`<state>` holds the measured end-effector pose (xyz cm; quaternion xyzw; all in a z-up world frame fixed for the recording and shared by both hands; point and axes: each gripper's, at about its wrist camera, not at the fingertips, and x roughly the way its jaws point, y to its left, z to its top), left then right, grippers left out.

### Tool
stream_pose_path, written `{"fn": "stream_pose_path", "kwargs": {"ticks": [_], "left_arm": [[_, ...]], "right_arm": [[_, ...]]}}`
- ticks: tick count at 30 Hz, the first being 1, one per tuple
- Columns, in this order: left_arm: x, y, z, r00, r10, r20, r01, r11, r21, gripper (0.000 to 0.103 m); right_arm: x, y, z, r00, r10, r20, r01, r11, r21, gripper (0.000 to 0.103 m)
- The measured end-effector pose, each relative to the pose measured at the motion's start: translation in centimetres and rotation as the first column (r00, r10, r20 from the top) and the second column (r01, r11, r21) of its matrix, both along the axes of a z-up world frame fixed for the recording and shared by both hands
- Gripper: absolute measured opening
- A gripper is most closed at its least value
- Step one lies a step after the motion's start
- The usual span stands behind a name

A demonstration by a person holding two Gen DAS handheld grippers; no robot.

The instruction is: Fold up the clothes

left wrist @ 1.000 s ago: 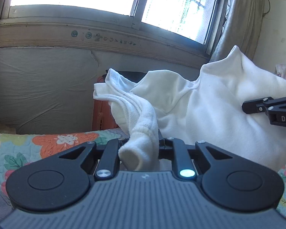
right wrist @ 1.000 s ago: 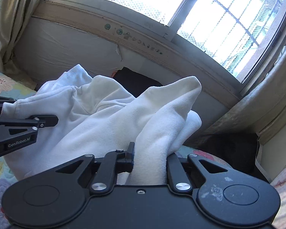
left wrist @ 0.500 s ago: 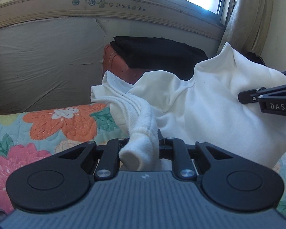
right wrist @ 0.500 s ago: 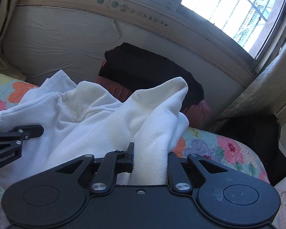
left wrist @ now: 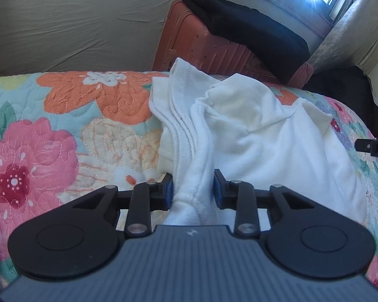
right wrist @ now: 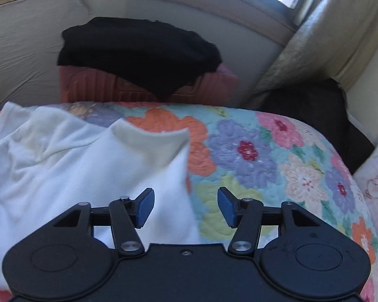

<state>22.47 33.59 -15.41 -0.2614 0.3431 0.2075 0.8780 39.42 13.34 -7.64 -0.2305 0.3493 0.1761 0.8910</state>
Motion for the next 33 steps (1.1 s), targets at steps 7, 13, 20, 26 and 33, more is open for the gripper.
{"fn": "stream_pose_path", "kwargs": {"ticks": [7,13,20,26,33], "left_arm": [[-0.6,1.0,0.1,0.998,0.056,0.001,-0.056,0.998,-0.029,0.039],[-1.2,1.2,0.4,0.997,0.069,-0.029,-0.069,0.998,-0.004,0.044],[-3.3,2.0,0.7,0.990,0.116,-0.083,-0.110,0.991,0.070,0.061],[-5.3,1.6,2.2,0.982,0.156,-0.110,-0.145,0.984,0.107,0.061],[-7.7,-0.7,5.2,0.987,0.109,-0.115,-0.095,0.988,0.120,0.073]], "right_arm": [[-1.7,-1.9,1.8,0.993,0.074,-0.088,-0.047,0.959,0.280,0.059],[-3.5,-0.7,-2.3,0.964,0.150,-0.220,-0.090,0.961,0.261,0.060],[-3.5,-3.3,-5.7,0.941,0.069,-0.331,0.056,0.934,0.352,0.067],[-4.8,-4.9,-1.7,0.955,0.031,-0.295,0.077,0.934,0.348,0.068],[-10.8,-6.4,1.8,0.969,0.076,-0.235,-0.021,0.973,0.229,0.079]]}}
